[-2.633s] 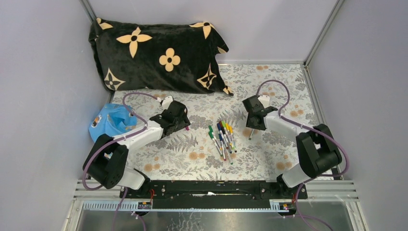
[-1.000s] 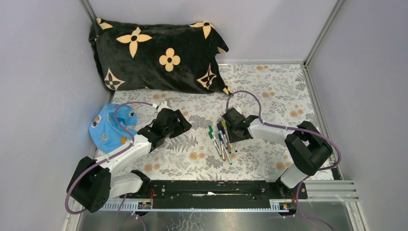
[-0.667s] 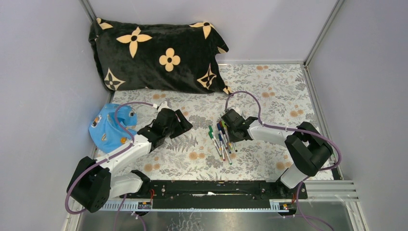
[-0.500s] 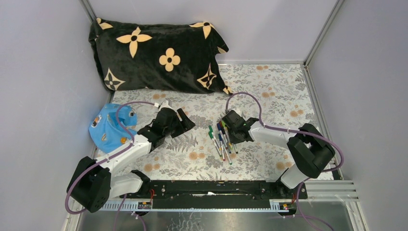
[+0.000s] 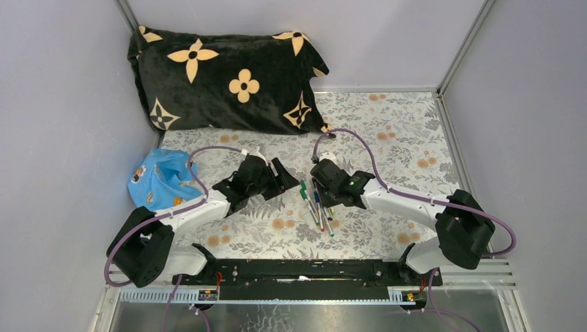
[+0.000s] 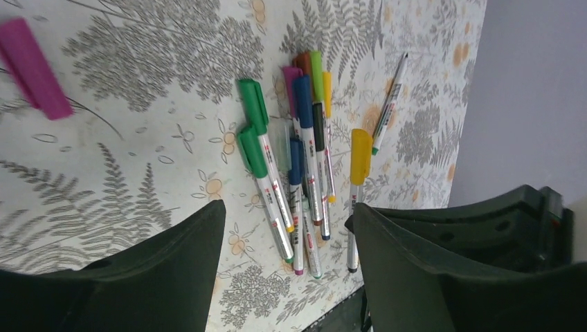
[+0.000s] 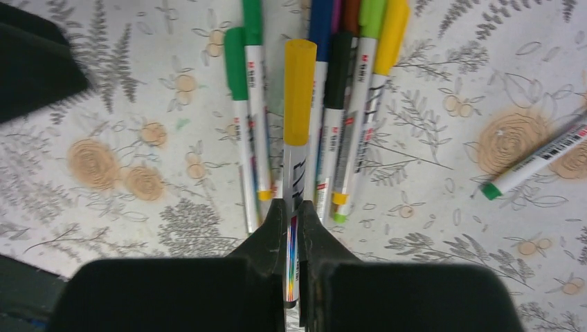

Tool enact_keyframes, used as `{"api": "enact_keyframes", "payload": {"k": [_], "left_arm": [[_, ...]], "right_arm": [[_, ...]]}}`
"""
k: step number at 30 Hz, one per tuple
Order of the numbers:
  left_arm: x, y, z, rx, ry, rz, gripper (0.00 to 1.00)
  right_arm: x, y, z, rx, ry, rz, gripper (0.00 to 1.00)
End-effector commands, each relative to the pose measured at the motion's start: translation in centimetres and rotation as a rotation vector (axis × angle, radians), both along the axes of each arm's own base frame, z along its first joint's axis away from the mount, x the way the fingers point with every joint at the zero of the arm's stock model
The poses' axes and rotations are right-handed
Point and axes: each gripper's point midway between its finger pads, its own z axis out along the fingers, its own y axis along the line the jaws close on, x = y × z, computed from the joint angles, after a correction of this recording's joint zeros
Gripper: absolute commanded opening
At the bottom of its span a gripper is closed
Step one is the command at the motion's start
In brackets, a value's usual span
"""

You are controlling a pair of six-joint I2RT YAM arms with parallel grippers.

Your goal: Open the pen caps

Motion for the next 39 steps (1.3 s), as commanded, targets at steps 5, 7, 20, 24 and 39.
{"api": "enact_keyframes", "payload": {"k": [5, 7, 20, 24, 39], "left_arm": [[0.7, -4.1, 1.9, -0.085, -0.024, -0.034, 0.74], [0.6, -4.4, 1.7, -0.086, -0.019, -0.034, 0.74], [0.7, -4.6, 0.6, -0.085, 0.021, 0.022, 0.64], [0.6, -4.7, 0.3, -0.081, 0.031, 0.031, 0.56], [0.3, -4.6, 0.2, -0.079, 0.031, 0.047, 0.00]], "right_arm": [[-1.2, 4.6, 3.0, 0.099, -0.023, 0.069, 0.00], [-1.4, 5.3, 3.1, 0.111, -0.019, 0.083, 0.00], [-2.5, 7.6, 3.4, 0.153, -0.019, 0.118, 0.00], [-2.6, 7.7, 3.7, 0.160, -0.024, 0.117, 0.00], [-2.5, 7.8, 3.9, 0.150, -0.037, 0.109, 0.00]]}}
